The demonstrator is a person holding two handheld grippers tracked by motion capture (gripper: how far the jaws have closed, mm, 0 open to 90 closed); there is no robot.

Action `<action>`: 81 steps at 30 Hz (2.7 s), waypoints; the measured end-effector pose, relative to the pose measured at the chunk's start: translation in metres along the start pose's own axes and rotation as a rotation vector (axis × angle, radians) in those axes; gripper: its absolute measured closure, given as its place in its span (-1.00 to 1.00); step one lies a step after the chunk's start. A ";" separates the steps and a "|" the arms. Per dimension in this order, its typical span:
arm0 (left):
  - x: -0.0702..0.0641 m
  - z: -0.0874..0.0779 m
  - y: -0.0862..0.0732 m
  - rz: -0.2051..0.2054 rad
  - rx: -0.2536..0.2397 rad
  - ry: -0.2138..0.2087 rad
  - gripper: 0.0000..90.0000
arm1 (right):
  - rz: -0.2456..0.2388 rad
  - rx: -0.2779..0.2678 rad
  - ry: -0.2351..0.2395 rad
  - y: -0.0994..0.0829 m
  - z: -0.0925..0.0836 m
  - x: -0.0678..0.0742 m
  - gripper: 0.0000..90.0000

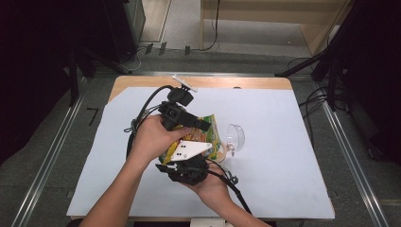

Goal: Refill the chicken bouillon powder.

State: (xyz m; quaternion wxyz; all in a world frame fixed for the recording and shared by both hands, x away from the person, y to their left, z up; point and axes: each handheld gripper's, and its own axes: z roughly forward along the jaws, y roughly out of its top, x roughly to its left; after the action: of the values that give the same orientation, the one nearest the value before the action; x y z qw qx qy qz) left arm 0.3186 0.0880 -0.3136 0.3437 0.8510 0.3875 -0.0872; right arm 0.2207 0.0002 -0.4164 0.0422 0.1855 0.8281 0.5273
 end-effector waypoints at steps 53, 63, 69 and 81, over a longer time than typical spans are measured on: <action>-0.004 -0.002 0.005 0.012 -0.005 0.014 0.66 | 0.055 -0.025 0.002 0.004 -0.001 -0.001 0.73; 0.000 -0.001 0.004 -0.002 0.006 0.010 0.66 | 0.077 -0.011 0.028 0.005 0.000 -0.001 0.71; 0.002 0.000 0.005 -0.009 0.010 -0.003 0.66 | 0.077 -0.006 0.032 0.005 0.000 -0.001 0.71; 0.004 0.001 0.006 -0.016 0.008 -0.012 0.65 | 0.096 0.004 0.030 0.006 -0.001 -0.002 0.73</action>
State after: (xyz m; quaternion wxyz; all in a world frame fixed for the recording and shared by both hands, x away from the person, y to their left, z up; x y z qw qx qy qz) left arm 0.3255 0.0867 -0.3128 0.3421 0.8486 0.3919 -0.0965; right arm 0.2236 0.0010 -0.4108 0.0040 0.2169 0.8199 0.5298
